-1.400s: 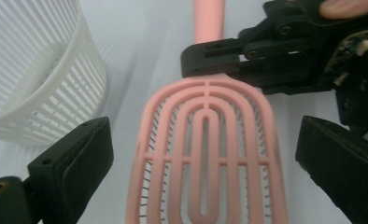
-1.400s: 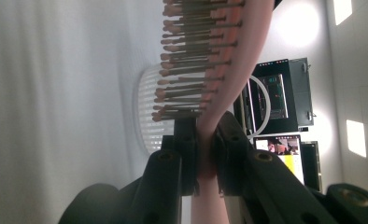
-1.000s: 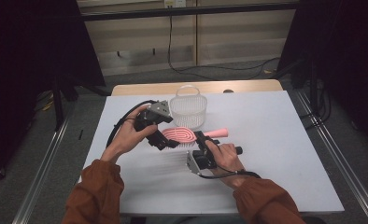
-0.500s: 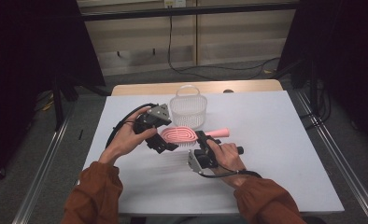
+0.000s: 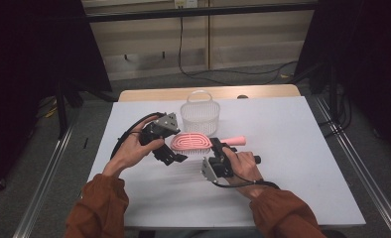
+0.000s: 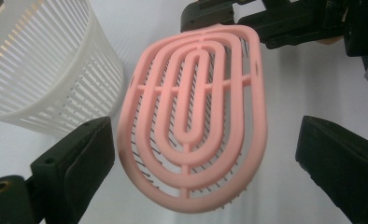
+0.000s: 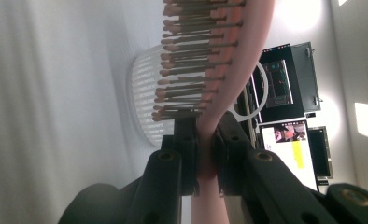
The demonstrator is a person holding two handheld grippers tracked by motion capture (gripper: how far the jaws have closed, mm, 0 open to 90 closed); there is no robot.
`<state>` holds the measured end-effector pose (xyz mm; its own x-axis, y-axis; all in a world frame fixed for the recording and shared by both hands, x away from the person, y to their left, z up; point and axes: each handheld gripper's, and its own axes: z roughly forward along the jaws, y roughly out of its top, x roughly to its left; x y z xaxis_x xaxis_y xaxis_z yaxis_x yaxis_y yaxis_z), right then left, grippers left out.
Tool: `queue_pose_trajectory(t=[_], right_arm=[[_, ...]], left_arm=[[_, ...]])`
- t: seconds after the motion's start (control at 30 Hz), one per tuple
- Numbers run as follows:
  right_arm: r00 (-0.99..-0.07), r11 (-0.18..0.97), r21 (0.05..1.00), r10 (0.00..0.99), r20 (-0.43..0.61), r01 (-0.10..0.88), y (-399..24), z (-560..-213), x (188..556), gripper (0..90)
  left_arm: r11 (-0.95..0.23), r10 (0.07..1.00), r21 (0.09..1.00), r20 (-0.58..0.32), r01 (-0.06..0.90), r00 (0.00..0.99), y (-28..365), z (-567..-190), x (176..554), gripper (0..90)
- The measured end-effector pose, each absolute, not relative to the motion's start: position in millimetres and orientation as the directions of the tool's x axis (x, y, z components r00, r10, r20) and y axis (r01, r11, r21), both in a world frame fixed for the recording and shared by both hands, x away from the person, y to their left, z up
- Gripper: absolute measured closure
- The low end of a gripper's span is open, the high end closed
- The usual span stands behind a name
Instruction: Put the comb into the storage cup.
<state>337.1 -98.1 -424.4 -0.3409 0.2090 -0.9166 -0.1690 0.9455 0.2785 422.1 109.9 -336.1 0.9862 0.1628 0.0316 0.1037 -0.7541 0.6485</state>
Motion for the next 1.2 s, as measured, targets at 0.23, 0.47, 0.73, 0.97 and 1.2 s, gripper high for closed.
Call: queue_pose_trajectory(t=[0.23, 0.47, 0.73, 0.97, 1.2], right_arm=[[-0.365, 0.944, 0.291, 0.219, -0.905, -0.157, -100.8, -424.9, 338.1, 81.5], [-0.377, 0.938, 0.319, 0.248, -0.892, -0.138, -106.1, -424.3, 339.5, 81.5], [-0.393, 0.922, 0.365, 0.29, -0.872, -0.129, -109.7, -421.4, 340.3, 81.6], [-0.421, 0.895, 0.434, 0.355, -0.835, -0.106, -113.8, -418.5, 342.5, 81.6], [-0.459, 0.848, 0.526, 0.444, -0.77, -0.062, -120.7, -417.3, 345.2, 81.6]], left_arm=[[-0.752, 0.179, 0.651, 0.05, 0.104, 0.983, 113.4, -340.2, 420.4, 4.7], [-0.751, 0.184, 0.652, 0.063, 0.099, 0.981, 117.7, -342.4, 420.2, 4.5], [-0.736, 0.238, 0.666, 0.083, 0.124, 0.968, 121.8, -343.6, 418.2, 4.5], [-0.715, 0.25, 0.686, 0.072, 0.135, 0.966, 126.7, -350.1, 419.8, 4.3], [-0.694, 0.278, 0.705, 0.075, 0.146, 0.958, 132.6, -353.4, 420.6, 4.2]])
